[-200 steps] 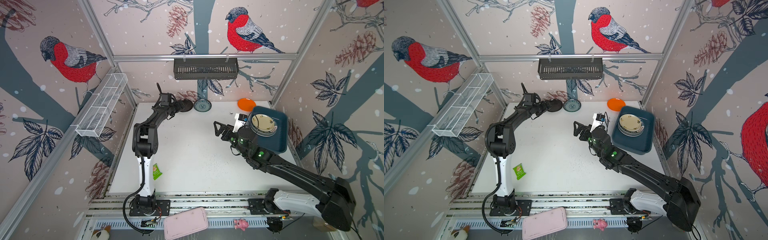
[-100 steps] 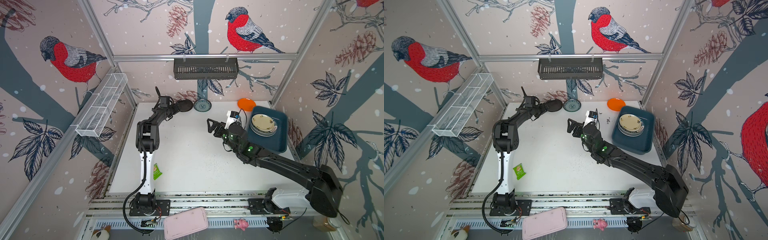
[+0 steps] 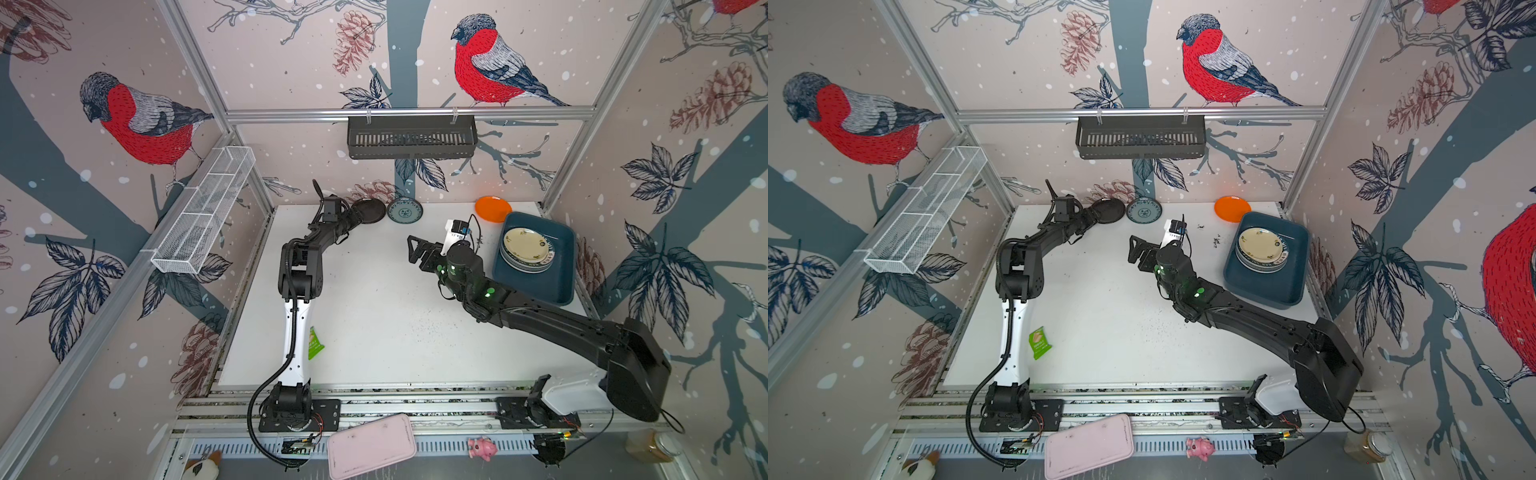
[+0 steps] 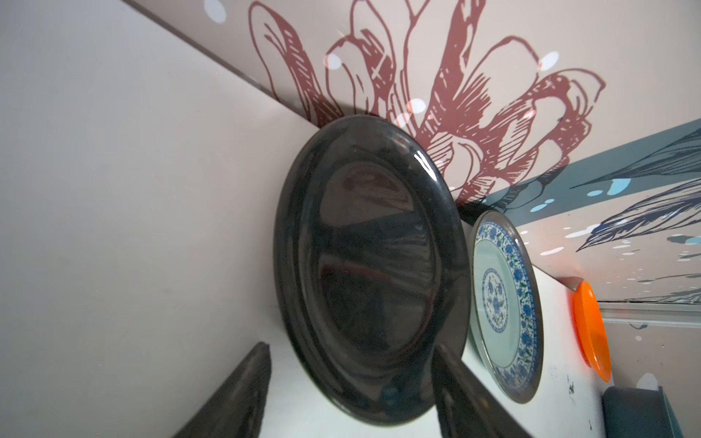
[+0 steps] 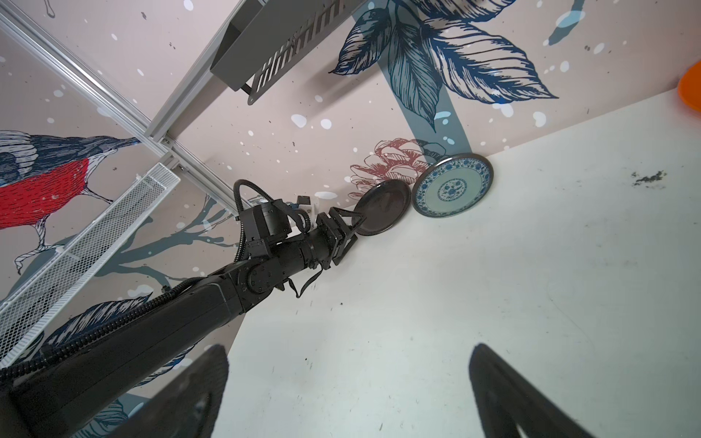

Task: Place the plates into the plastic bin on the countertop
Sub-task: 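Close the left gripper on the dark glossy plate rim and tilt it up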

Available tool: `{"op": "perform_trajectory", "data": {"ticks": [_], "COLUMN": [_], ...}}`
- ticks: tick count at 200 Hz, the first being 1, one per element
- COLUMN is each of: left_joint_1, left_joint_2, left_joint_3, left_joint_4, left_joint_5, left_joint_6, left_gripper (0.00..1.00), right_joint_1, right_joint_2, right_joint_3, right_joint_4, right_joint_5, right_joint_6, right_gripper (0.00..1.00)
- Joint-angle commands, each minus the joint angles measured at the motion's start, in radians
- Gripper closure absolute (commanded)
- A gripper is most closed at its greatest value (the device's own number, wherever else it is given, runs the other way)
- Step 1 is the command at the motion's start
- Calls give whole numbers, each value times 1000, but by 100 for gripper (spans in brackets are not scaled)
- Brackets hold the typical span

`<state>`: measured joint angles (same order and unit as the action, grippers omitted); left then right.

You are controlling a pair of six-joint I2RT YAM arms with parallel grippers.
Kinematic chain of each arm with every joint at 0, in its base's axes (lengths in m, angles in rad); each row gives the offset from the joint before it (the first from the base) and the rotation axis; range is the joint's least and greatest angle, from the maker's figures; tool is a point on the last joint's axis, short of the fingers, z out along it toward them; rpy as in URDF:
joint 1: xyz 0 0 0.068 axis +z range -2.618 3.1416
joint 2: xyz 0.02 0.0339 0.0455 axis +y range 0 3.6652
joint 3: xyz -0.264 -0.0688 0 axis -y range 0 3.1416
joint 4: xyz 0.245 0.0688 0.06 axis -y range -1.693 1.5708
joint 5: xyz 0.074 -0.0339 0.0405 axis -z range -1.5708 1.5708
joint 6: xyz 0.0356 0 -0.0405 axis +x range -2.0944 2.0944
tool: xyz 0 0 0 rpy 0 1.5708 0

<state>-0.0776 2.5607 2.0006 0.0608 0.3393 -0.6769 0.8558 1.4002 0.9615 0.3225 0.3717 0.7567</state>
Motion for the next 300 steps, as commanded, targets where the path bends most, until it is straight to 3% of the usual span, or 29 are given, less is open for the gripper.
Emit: {"op": "perform_trajectory", "data": {"ticks": [1,23,65,117,164,218,273,300], "left_joint_1": [-1,-4,-4,-2,0,1,-6,-26], "left_joint_2": [29,42,44,-57,-160,-325,-507,-550], "left_joint_3": [9,10,7,-142,-235,-407,-561,-531], "left_joint_4": [-11,-1,-2,121,150,158,110,40], "left_joint_5": [-6,-18,-36,-17,12,44,93,103], "left_joint_6": [-48,-59,-73,-110,-115,-90,-49,-37], "left_gripper": [37,47,75,94,100,100,100,100], "right_joint_1": [-4,-8,-12,-12,-2,22,17,7], "right_joint_2": [0,-2,-18,-58,-79,-94,-57,-44], "right_joint_3": [5,-2,-26,-68,-95,-142,-186,-197], "right_joint_4": [35,32,23,23,17,47,103,126], "right_joint_5": [43,59,84,117,138,156,87,33], "right_joint_6": [-11,-8,7,42,70,114,157,175], "right_gripper": [1,1,1,0,0,1,0,0]}}
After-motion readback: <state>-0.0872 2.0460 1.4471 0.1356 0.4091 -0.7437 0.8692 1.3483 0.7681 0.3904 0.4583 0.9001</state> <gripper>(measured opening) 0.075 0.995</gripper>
